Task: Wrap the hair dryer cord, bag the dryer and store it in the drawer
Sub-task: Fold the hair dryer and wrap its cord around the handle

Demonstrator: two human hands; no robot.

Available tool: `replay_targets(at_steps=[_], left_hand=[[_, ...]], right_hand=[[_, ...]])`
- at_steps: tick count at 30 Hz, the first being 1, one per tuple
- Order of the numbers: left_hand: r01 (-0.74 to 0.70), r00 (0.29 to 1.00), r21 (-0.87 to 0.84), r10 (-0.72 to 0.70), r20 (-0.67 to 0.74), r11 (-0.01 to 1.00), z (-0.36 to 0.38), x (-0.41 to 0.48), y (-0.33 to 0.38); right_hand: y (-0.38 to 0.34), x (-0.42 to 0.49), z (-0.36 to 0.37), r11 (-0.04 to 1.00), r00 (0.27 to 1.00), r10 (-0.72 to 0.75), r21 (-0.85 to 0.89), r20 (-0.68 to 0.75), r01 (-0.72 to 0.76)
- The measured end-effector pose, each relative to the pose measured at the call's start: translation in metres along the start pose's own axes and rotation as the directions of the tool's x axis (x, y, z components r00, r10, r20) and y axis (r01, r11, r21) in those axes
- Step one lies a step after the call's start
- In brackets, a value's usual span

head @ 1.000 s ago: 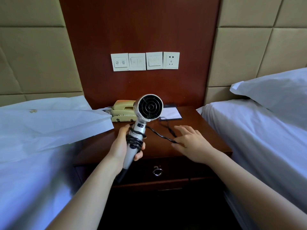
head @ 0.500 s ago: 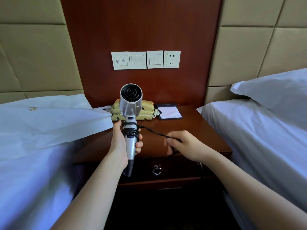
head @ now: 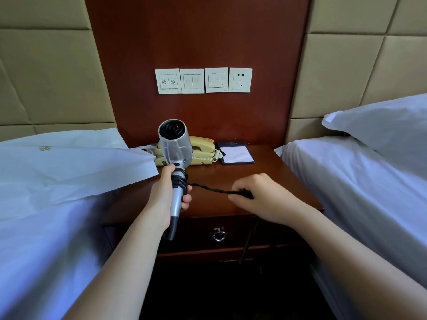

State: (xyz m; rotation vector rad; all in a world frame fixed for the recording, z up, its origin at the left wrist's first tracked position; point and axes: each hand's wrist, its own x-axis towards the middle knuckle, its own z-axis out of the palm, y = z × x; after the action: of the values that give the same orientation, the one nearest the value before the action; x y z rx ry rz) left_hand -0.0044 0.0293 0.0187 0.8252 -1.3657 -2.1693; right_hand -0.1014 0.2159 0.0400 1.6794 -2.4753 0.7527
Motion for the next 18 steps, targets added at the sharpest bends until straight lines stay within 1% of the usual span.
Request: replay_targets(at_steps=[3,6,8,11,15,17,18], left_hand=[[-0.083,0.995,0.141,0.091,-0.05,0.986,0.003,-0.003,0.002],[-0.168,0.98,0.301,0.192,-0.052,0.939,0.007,-0.006,0.002],[-0.187,0.976,0.334,0.214,-0.047,0.924,0.008,-0.007,0.0],[-0.21,0.965,0.339,0.25,-0.078,0.917,0.008,-0.004,0.002],[-0.269,0.938,0.345,0.326,-0.118,0.899,0.004,0.001,0.007],[-0.268,0.929,0.406,0.346,-0.131,0.874,0.002,0.003,0.005],[-0.26,0.926,0.47,0.356,-0.128,0.843,0.0,0.003,0.003]], right_hand=[[0.006,0.0,-0.004,0.993,0.981,0.114,0.006,-0.154,-0.115],[0.017,0.002,-0.009,0.976,0.954,0.218,0.038,-0.208,-0.214],[0.02,0.002,-0.013,0.971,0.944,0.239,0.035,-0.228,-0.237],[0.015,0.002,-0.018,0.974,0.948,0.223,0.016,-0.229,-0.225],[0.007,0.005,-0.017,0.986,0.972,0.157,-0.029,-0.177,-0.165],[0.003,0.004,-0.014,0.989,0.982,0.109,-0.083,-0.154,-0.123],[0.001,0.004,-0.013,0.989,0.987,0.077,-0.111,-0.143,-0.093]])
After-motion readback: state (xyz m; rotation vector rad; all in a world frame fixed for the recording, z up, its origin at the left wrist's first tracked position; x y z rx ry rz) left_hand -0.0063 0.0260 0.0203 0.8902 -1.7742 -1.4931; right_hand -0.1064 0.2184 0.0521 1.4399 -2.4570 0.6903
